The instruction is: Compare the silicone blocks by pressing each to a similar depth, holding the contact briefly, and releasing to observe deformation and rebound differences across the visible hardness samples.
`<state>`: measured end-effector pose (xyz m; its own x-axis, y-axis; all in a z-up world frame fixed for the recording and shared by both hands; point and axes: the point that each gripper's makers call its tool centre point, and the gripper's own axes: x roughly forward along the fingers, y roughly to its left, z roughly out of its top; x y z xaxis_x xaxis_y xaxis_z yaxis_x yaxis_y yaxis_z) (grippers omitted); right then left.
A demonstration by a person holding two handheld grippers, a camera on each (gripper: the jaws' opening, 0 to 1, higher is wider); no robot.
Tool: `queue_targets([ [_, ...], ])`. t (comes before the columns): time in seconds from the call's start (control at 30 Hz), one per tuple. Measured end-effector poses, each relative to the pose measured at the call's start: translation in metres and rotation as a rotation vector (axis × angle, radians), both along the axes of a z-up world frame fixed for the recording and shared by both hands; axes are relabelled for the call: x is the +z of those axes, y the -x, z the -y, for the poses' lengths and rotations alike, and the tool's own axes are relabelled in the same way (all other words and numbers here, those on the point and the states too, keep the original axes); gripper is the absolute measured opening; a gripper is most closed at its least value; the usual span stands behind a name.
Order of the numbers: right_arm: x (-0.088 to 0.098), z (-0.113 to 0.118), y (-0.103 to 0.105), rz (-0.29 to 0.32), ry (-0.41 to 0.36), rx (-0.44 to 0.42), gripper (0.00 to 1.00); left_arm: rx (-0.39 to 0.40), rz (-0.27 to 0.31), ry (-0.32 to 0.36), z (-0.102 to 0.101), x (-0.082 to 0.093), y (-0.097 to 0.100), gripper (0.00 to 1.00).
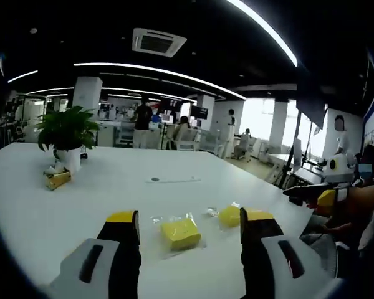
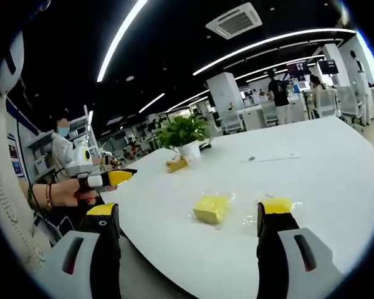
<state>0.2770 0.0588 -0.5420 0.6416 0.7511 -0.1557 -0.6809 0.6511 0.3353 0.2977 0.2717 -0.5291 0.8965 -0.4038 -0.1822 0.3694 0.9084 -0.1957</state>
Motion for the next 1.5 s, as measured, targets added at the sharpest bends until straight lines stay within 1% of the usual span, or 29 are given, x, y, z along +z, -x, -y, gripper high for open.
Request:
queue_targets([
  [0.07, 0.001, -0.001, 0.004, 0.001, -0.015, 0.006, 0.86, 0.002, 0.005, 0.027, -0.004, 0.001, 0.008, 0.7],
  [0.13, 0.001, 0.0, 0.008, 0.003, -0.014, 0.006, 0.85, -0.007, 0.006, 0.052, -0.006, 0.002, 0.016, 0.71],
  [0.2, 0.003, 0.0, 0.011, 0.014, -0.024, 0.002, 0.86, -0.014, 0.016, 0.055, -0.008, 0.003, 0.022, 0.73],
  [0.27, 0.007, 0.0, 0.014, 0.03, -0.058, 0.004, 0.86, -0.02, 0.017, 0.061, -0.01, 0.004, 0.027, 0.75],
  [0.33, 0.009, 0.0, 0.015, 0.044, -0.063, 0.003, 0.85, -0.035, 0.021, 0.059, -0.008, 0.004, 0.031, 0.77],
  [0.4, 0.008, -0.001, 0.016, 0.042, -0.056, 0.007, 0.85, -0.046, 0.021, 0.036, -0.007, 0.002, 0.035, 0.78],
  [0.43, 0.005, -0.001, 0.017, 0.032, -0.042, 0.008, 0.87, -0.05, 0.017, 0.034, -0.007, 0.0, 0.037, 0.78],
  [0.5, -0.001, -0.002, 0.019, 0.01, -0.022, 0.019, 0.89, -0.05, -0.003, 0.04, -0.008, -0.004, 0.039, 0.79],
  [0.53, -0.002, -0.002, 0.02, 0.008, -0.019, 0.023, 0.89, -0.048, -0.007, 0.049, -0.009, -0.005, 0.04, 0.8],
  [0.6, -0.002, -0.003, 0.021, 0.009, -0.014, 0.023, 0.9, -0.05, -0.008, 0.081, -0.008, -0.004, 0.04, 0.83],
  [0.63, -0.002, -0.003, 0.021, 0.008, -0.014, 0.02, 0.9, -0.049, -0.009, 0.085, -0.008, -0.004, 0.04, 0.84],
  [0.7, -0.002, -0.002, 0.022, 0.005, -0.02, 0.017, 0.9, -0.054, -0.007, 0.08, -0.008, -0.004, 0.04, 0.85],
  [0.83, -0.006, -0.002, 0.02, -0.009, -0.008, 0.02, 0.9, -0.069, -0.022, 0.075, -0.004, -0.008, 0.039, 0.85],
  [0.97, -0.005, -0.002, 0.017, 0.002, 0.001, 0.026, 0.9, -0.065, -0.043, 0.057, -0.001, -0.013, 0.035, 0.86],
  [1.03, -0.004, -0.001, 0.014, 0.0, -0.001, 0.027, 0.9, -0.066, -0.048, 0.075, 0.0, -0.012, 0.032, 0.86],
  [1.13, -0.004, 0.0, 0.012, -0.002, -0.001, 0.031, 0.9, -0.066, -0.038, 0.07, 0.001, -0.011, 0.029, 0.86],
  [1.27, -0.004, 0.0, 0.009, 0.001, 0.008, 0.038, 0.9, -0.066, -0.04, 0.07, 0.001, -0.011, 0.025, 0.86],
  [1.5, -0.008, -0.002, 0.009, -0.009, 0.004, 0.042, 0.9, -0.05, -0.038, 0.072, -0.002, -0.012, 0.024, 0.85],
])
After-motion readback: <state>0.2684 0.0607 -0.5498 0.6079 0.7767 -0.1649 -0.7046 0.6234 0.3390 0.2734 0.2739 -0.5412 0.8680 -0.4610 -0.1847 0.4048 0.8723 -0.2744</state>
